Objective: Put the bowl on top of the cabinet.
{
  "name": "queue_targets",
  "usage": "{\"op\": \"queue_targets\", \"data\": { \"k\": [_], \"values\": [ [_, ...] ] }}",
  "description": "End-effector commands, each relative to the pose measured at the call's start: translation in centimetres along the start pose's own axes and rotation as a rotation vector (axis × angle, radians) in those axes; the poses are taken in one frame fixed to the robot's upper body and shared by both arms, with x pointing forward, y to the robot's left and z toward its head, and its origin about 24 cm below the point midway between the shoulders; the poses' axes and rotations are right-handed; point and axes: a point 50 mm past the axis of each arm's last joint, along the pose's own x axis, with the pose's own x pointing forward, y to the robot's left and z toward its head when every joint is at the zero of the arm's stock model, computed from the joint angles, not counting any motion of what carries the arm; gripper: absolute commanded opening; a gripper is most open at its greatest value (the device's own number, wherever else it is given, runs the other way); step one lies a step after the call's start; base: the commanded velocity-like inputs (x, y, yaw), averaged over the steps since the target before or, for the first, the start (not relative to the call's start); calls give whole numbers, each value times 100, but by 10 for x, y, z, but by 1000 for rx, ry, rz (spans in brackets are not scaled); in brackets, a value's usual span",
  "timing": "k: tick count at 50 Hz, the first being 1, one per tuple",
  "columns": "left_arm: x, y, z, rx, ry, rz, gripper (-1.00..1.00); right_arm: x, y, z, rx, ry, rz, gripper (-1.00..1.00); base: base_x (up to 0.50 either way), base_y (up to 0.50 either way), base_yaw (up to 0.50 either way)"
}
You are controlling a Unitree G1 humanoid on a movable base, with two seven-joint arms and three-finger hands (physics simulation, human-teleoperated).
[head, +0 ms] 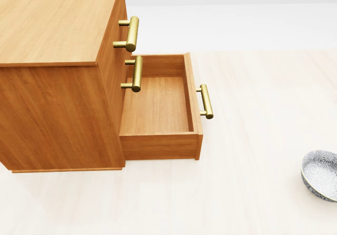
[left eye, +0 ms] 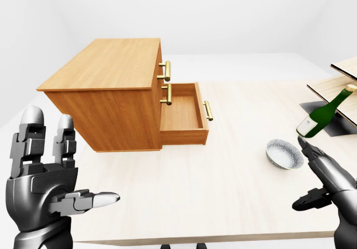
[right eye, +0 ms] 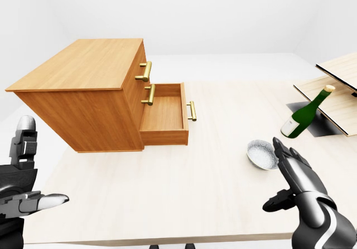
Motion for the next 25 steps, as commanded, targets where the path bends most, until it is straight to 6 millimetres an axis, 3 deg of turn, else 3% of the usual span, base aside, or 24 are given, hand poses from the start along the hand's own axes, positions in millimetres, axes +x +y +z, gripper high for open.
{"op": "queue_targets", "data": {
  "k": [1, 25],
  "values": [
    [2, 6, -27, -30, 91, 48, 100, 17, 20, -13, 47, 41, 110, 100, 0, 0, 0],
    [2, 4, -29, -31, 103, 40, 100, 27, 23, -2, 13, 2, 143, 100, 0, 0, 0]
  ]
}}
